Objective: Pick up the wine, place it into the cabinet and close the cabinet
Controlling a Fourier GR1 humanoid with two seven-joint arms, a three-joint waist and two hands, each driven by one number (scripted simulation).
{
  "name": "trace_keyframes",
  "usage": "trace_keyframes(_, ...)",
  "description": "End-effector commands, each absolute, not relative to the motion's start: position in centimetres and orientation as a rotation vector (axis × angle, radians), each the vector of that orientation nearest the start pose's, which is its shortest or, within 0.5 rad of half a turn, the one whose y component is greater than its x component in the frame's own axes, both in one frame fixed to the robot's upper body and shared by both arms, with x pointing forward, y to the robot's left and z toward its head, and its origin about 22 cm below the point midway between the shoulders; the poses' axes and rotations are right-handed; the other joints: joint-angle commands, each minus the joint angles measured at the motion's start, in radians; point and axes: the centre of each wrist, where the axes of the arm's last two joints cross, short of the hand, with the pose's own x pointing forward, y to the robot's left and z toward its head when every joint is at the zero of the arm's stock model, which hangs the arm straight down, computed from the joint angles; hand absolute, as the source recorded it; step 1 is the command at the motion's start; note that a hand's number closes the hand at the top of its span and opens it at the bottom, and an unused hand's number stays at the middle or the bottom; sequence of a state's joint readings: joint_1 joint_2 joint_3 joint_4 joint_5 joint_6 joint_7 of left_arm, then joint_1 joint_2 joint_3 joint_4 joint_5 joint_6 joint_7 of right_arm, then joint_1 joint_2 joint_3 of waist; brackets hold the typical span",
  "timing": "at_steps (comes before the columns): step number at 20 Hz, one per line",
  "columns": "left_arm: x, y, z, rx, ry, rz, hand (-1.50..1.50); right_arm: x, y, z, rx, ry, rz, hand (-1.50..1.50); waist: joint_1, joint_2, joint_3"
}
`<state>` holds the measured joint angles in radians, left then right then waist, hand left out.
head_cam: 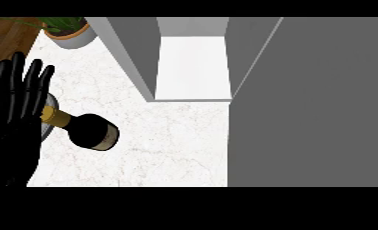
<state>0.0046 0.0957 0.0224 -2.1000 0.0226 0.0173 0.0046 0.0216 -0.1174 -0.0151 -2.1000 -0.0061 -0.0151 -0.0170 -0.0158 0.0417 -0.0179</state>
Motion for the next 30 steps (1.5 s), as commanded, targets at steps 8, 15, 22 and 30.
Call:
trace_keyframes(8,22.2,26.6,12.6,-0.225,-1.934,-0.089,-1.50,17.2,-22.2,12.9,0.234,-1.965,0.118,-1.50,0.009,-0.044,0.017)
trace_keyframes(15,20.4,28.2,18.0,-0.288,-1.903,-0.071,-1.50,13.3,-20.5,16.8,0.250,-1.963,0.111,-1.50,0.017,-0.045,0.017)
trace_keyframes(22,17.1,27.4,21.5,-0.251,-1.889,-0.052,-1.50,10.3,-20.3,19.3,0.250,-1.929,0.136,-1.50,0.017,-0.046,0.018)
trace_keyframes(30,19.3,29.1,20.6,-0.223,-1.830,-0.037,-1.50,11.0,-18.6,19.3,0.271,-1.935,0.134,-1.50,0.013,-0.043,0.017)
